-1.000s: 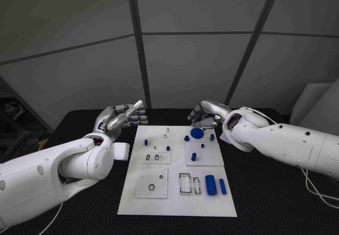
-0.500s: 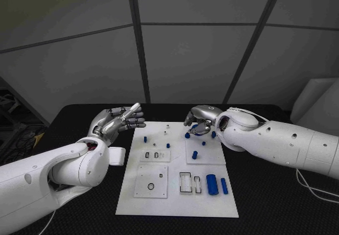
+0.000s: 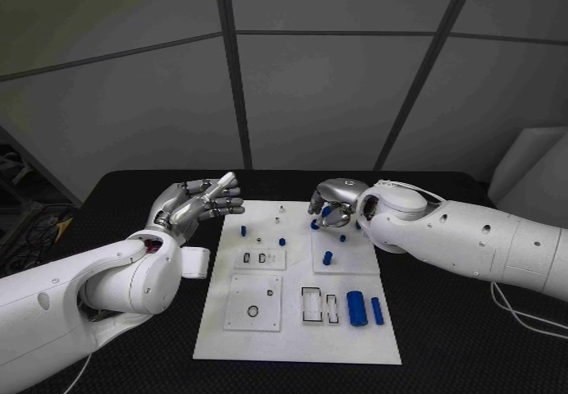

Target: Assemble the parts on the task board

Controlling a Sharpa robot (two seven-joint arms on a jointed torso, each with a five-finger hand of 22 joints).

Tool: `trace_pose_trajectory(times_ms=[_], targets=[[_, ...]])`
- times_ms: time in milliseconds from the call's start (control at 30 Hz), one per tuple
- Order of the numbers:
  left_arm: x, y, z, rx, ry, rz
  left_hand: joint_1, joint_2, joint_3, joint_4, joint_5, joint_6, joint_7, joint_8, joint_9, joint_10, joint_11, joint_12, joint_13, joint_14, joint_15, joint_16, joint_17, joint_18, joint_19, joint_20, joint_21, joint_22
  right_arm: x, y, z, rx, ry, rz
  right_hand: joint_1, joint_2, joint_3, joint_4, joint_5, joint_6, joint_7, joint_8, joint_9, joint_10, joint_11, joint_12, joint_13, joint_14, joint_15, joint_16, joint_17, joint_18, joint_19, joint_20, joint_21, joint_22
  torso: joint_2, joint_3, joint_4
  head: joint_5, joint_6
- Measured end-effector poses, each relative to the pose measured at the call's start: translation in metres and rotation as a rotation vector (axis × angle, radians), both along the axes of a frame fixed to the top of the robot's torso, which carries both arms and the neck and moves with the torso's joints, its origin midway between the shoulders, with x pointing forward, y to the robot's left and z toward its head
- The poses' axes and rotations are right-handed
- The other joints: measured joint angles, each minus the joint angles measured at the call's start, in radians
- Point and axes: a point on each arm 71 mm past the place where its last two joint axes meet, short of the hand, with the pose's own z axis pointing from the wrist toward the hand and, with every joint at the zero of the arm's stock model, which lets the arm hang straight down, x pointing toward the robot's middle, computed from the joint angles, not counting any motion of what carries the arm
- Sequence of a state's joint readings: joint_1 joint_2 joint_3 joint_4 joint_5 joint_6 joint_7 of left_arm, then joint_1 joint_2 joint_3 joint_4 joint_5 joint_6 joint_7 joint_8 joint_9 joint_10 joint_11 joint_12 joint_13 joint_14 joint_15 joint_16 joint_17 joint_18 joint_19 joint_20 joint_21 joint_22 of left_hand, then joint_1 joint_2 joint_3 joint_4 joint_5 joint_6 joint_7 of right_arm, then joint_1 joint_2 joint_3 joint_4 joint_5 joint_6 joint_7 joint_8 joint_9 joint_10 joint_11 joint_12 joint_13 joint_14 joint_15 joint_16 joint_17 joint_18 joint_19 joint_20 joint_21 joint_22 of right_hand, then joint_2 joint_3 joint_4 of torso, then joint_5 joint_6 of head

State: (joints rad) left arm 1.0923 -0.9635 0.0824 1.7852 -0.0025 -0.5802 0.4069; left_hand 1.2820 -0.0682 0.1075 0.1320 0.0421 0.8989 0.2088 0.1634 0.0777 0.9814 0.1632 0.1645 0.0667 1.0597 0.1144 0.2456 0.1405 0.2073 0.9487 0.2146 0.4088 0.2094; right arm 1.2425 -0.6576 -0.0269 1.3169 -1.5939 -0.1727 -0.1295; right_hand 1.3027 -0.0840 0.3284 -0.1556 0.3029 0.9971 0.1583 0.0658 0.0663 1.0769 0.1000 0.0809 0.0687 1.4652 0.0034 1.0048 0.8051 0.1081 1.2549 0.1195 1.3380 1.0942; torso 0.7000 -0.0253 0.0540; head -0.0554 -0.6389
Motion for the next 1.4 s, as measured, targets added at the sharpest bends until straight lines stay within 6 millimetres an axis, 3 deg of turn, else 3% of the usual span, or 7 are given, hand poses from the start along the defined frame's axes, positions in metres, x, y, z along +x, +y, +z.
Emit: trace_pose_trajectory(times_ms=[233,267,933,1033,1400], targets=[[-0.0007,-0.0005,0.0005,-0.001,0.0,-0.003,0.0,0.0,0.0,0.0,0.0,0.0,0.0,0.0,0.0,0.0,0.0,0.0,0.0,0.0,0.0,-0.004,0.0,0.0,0.0,0.0,0.0,0.001,0.0017,0.0028,-0.002,-0.022,0.01,-0.001,0.0,0.0,0.009,0.009,0.0,0.0,0.0,0.0,0.001,0.0,0.0,0.004,0.0,0.0,0.0,0.05,0.047,-0.001,0.023,0.001,0.024,0.038,0.004,0.0001,0.0001,0.002,0.003],[-0.0008,-0.0006,0.0005,-0.001,0.0,-0.004,0.0,0.0,0.0,0.0,0.0,0.0,0.0,0.0,0.0,0.0,0.0,0.0,0.0,0.0,0.0,-0.004,0.0,0.0,0.0,0.0,0.0,0.001,0.0018,0.003,-0.0022,-0.024,0.012,-0.001,0.0,0.0,0.011,0.011,0.0,0.0,0.0,0.0,0.001,0.0,0.0,0.004,0.0,0.0,0.0,0.058,0.055,-0.015,0.027,0.002,0.028,0.045,0.004,0.0001,0.0001,0.002,0.004],[-0.0014,-0.0003,0.0009,-0.001,0.0,-0.006,0.0,0.0,0.0,0.0,0.0,0.0,0.0,-0.004,-0.001,0.0,0.0,0.0,0.0,0.0,0.0,-0.004,0.0,0.0,0.0,0.0,0.0,0.0,0.0044,0.0036,-0.006,-0.059,0.038,-0.005,0.006,-0.002,0.074,0.027,0.0,0.023,-0.001,0.0,0.004,0.045,-0.005,0.016,0.0,0.0,0.0,0.145,0.133,-0.016,0.071,-0.001,0.075,0.128,0.012,0.001,-0.0018,0.003,-0.001],[-0.0014,-0.0001,0.0009,-0.001,0.0,-0.006,0.0,0.0,0.0,0.0,0.0,0.0,0.0,-0.004,-0.001,0.0,0.0,0.0,0.0,0.0,0.0,-0.004,0.0,0.0,0.0,0.0,0.0,0.0,0.0047,0.0039,-0.0062,-0.062,0.039,-0.006,0.011,0.003,0.085,0.029,0.0,0.031,-0.002,0.0,0.004,0.056,-0.005,0.016,0.0,0.0,0.0,0.152,0.137,-0.031,0.077,-0.002,0.078,0.135,0.012,0.001,-0.0018,0.003,-0.001],[-0.0022,-0.0002,0.0013,-0.001,0.001,-0.008,0.0,0.0,0.0,0.0,0.0,0.0,0.0,-0.004,-0.001,0.0,0.0,-0.004,0.0,0.0,0.0,-0.004,0.001,0.0,0.0,0.0,0.0,0.0,0.0066,0.0072,-0.0069,-0.068,0.041,-0.005,0.011,0.003,0.101,0.034,-0.014,0.039,-0.001,0.0,0.005,0.065,-0.007,0.016,0.0,0.0,0.0,0.168,0.146,-0.031,0.084,-0.002,0.086,0.148,0.015,0.0003,-0.0019,0.005,-0.001]])
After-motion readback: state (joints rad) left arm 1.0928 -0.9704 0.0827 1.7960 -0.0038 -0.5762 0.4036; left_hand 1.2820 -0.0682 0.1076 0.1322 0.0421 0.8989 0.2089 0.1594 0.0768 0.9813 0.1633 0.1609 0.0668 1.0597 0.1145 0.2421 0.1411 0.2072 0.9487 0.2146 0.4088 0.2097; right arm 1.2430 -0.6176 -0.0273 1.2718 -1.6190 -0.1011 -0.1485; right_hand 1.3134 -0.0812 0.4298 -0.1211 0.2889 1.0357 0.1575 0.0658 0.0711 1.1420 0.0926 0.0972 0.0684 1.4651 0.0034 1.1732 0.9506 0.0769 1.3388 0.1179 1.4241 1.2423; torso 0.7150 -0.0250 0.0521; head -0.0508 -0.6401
